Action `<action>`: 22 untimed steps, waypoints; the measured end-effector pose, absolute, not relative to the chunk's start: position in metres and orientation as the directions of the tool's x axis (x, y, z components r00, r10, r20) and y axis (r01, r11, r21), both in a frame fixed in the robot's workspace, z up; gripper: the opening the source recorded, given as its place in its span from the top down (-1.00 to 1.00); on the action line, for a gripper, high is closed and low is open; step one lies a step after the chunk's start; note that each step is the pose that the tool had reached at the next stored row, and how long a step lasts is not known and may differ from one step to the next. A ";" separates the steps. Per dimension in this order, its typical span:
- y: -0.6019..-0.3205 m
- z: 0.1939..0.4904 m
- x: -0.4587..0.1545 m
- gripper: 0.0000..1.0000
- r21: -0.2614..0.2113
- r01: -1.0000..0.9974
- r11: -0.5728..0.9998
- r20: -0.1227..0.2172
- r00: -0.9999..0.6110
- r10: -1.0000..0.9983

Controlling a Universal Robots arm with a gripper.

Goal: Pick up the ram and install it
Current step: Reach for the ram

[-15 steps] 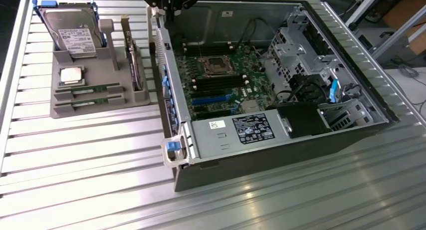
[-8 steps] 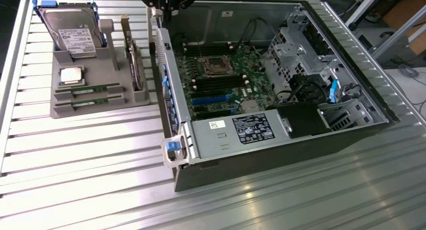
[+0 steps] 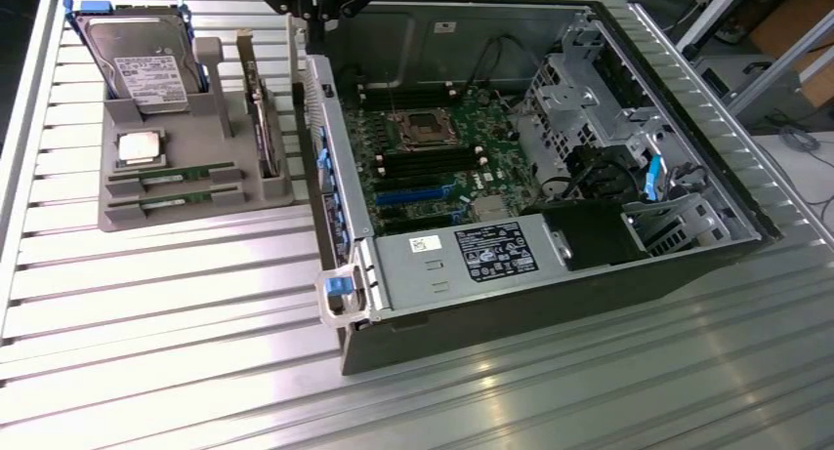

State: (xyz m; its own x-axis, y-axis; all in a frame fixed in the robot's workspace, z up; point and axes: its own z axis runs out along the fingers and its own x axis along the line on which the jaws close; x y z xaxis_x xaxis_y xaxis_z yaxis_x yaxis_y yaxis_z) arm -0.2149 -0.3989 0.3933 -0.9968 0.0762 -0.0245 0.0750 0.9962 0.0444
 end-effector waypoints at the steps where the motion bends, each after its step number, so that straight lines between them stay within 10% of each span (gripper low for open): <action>1: -0.399 0.393 -0.216 0.79 0.044 0.075 0.996 -0.025 -0.997 0.076; 22: -0.399 0.393 -0.238 0.79 0.044 0.075 0.996 -0.024 -0.997 0.076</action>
State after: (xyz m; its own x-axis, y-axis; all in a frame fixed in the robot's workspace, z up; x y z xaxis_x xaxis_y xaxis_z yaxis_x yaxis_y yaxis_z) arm -0.2376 -0.3989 0.3933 -0.9968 0.0762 -0.0245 0.0751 0.9962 0.0444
